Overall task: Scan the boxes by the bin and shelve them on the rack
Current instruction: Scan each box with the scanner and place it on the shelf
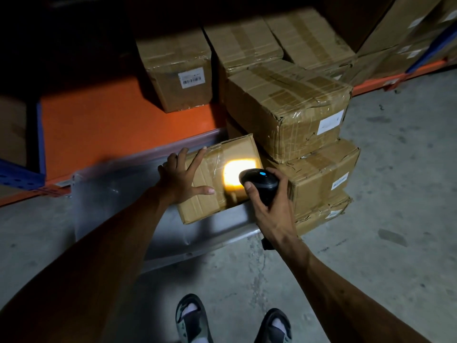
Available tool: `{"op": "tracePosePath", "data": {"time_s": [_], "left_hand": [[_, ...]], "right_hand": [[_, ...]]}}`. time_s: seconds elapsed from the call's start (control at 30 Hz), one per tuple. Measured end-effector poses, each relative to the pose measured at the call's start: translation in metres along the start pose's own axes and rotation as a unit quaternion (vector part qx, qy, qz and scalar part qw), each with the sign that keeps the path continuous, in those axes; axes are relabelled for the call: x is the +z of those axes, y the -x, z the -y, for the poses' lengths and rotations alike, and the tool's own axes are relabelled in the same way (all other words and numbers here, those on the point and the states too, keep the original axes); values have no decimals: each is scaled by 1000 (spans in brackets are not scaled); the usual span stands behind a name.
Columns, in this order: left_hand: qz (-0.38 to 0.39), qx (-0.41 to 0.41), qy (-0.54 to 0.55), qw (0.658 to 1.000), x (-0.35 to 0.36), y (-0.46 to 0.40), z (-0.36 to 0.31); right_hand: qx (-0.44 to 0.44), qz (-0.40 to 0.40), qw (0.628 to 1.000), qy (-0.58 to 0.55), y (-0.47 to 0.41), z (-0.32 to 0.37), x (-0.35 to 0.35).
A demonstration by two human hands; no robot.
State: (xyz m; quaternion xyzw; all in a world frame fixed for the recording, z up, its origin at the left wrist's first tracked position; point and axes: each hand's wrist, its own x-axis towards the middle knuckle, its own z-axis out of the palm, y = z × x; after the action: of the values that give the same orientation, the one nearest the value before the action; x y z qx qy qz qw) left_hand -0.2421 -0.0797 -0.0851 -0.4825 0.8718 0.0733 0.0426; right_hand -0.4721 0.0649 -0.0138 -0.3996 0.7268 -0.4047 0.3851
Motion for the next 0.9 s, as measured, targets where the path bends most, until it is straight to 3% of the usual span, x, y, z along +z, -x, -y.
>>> {"op": "tracePosePath", "data": {"time_s": [0.27,0.37,0.57,0.9], "left_hand": [[21,-34,-4,999,-2,0,1],[70,-67,27,995,-1,-1,-3],[89,-101,79,988,-8,0,-20],[184,-193,139,954,-37,-19,-36]], "right_hand": [[3,1,1000,23,-1,6,4],[0,-18,1000,23,-2,8,5],[6,-30,999,38,-11,28,-6],[-31,-88,986,141,-115,97,-69]]}}
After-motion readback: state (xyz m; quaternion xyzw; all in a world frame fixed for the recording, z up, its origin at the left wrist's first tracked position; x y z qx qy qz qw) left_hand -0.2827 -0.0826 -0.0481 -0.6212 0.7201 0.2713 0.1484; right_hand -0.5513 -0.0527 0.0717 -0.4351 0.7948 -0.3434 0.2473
